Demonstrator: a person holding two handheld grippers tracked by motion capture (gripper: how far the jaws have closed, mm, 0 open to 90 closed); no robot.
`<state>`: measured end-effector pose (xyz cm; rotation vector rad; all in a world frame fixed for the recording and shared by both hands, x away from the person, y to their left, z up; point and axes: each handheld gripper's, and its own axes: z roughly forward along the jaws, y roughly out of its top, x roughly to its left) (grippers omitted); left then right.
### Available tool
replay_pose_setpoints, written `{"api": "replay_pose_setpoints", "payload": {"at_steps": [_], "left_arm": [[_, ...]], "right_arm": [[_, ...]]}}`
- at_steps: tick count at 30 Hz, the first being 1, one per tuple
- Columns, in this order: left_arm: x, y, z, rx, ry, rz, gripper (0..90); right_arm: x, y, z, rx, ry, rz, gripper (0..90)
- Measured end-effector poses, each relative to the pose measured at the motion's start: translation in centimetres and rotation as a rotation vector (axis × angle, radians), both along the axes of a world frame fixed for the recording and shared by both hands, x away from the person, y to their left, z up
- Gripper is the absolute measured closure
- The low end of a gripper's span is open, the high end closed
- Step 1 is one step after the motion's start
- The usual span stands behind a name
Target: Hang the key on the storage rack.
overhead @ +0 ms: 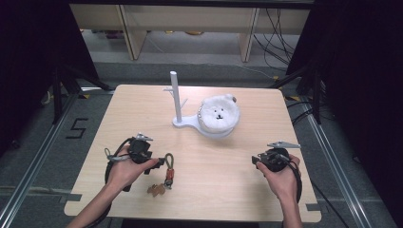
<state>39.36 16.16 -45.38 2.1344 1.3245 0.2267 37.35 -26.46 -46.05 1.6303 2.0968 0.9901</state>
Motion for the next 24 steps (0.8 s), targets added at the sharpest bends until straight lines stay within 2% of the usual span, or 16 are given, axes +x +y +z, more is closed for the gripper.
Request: {"api": "replay_pose_setpoints", "payload": {"at_steps": [1,3,4,6,7,8,9,11,13,16,17,19,20,24], "left_arm": [[0.1,-0.3,-0.1,0.01,0.019,0.0,37.1],[0.3,-0.9,-0.4,0.032,0.056,0.0,37.1],[0.4,-1.1,-0.6,0.044,0.059,0.004,37.2],[0.5,-1.7,-0.9,0.063,0.112,0.002,37.3],[0.5,-2.0,-1.2,0.057,0.138,0.011,37.3],[0.5,-2.2,-1.3,0.056,0.155,0.019,37.3],[0.6,-2.3,-1.5,0.06,0.173,0.01,37.4],[0.8,-2.7,-1.7,0.062,0.212,-0.002,38.4],[0.9,-3.1,-1.9,0.067,0.227,-0.004,39.1],[1.1,-3.6,-2.0,0.066,0.248,-0.003,39.3],[1.1,-3.8,-2.1,0.074,0.262,-0.005,39.2],[1.2,-4.3,-2.1,0.079,0.275,0.001,39.4],[1.2,-4.4,-2.1,0.09,0.274,-0.003,39.4],[1.3,-5.0,-2.0,0.1,0.284,-0.002,39.7]], "right_arm": [[-0.1,0.0,0.2,-0.005,0.02,-0.004,58.4],[0.0,-0.1,0.1,-0.005,0.018,-0.002,58.2],[-0.1,-0.1,0.2,-0.006,0.019,-0.001,58.1],[-0.1,-0.2,0.2,-0.005,0.029,0.004,57.8],[-0.2,-0.1,0.3,0.001,0.046,-0.007,57.8],[-0.1,-0.1,0.2,-0.006,0.036,-0.008,57.7],[-0.2,0.0,0.2,0.009,0.05,-0.01,57.5],[-0.2,0.0,0.1,0.004,0.042,-0.011,57.1],[-0.2,0.1,0.0,0.015,0.058,-0.001,56.7],[-0.2,0.0,0.0,0.003,0.057,0.005,56.4],[-0.2,-0.1,-0.2,-0.01,0.043,0.018,56.3],[-0.2,-0.1,-0.1,-0.002,0.046,0.009,56.1],[-0.2,0.1,0.0,0.015,0.065,-0.004,56.0],[-0.3,0.1,0.0,0.006,0.068,0.0,55.3]]}}
